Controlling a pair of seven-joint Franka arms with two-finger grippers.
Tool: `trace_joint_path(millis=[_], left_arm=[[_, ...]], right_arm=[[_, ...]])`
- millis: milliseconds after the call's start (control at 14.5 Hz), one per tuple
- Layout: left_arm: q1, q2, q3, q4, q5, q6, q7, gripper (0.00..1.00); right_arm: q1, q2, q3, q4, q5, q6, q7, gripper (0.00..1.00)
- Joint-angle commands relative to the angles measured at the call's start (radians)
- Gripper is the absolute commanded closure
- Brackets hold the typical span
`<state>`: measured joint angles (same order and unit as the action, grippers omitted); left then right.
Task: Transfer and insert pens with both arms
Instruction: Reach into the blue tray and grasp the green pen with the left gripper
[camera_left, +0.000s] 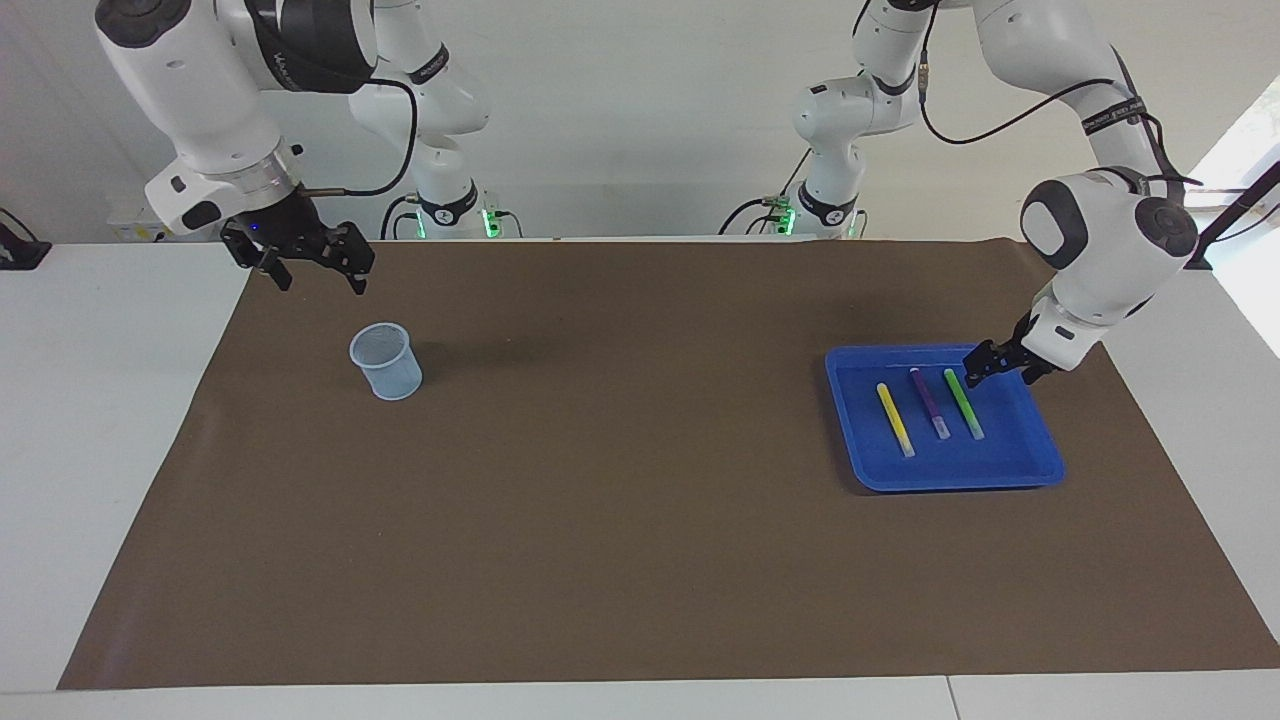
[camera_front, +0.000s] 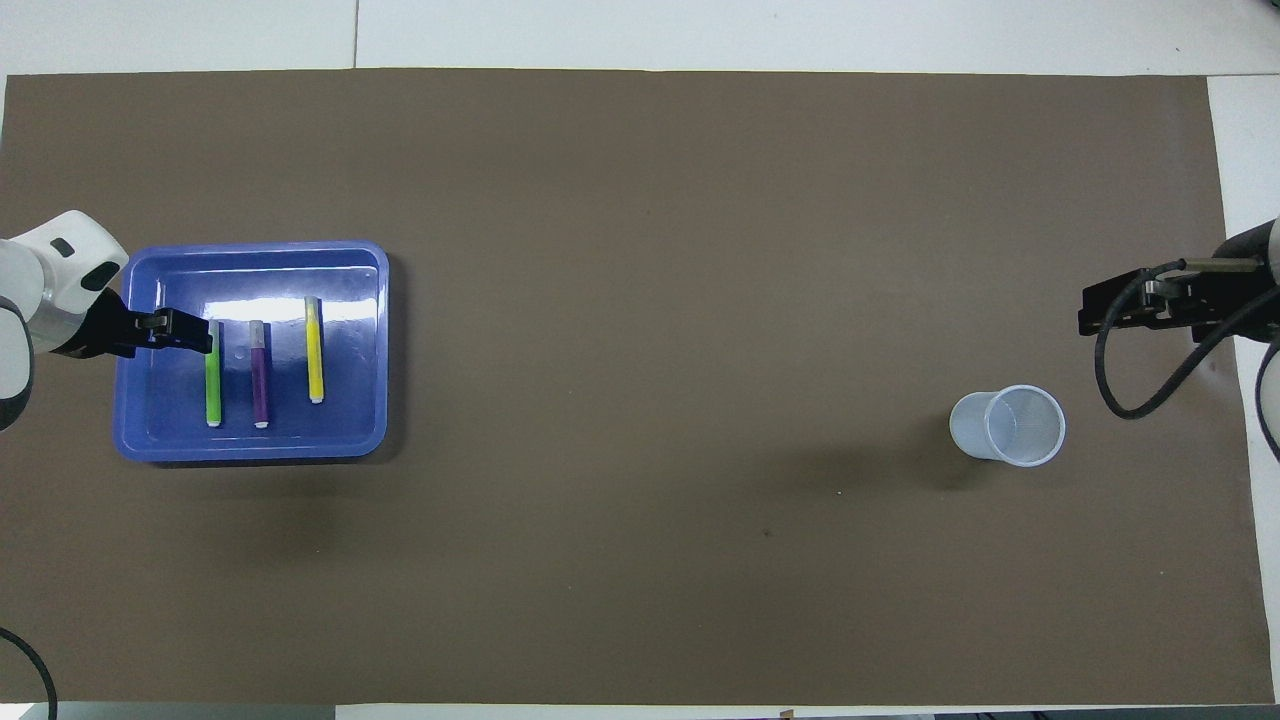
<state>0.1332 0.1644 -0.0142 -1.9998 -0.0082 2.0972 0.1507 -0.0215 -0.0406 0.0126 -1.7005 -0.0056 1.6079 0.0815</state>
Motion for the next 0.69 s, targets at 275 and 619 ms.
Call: trace_joint_path(millis=[275, 619], left_arm=[[0.006, 0.027, -0.003, -0.066, 0.007, 0.083, 0.012, 0.23], [0.017, 0.076, -0.003, -0.066, 0.007, 0.138, 0.012, 0.27]], right_arm=[[-0.014, -0.016, 0.009, -0.013, -0.005, -0.011, -0.020, 0.00], [-0.015, -0.016, 0.009, -0.013, -0.005, -0.011, -0.020, 0.00]])
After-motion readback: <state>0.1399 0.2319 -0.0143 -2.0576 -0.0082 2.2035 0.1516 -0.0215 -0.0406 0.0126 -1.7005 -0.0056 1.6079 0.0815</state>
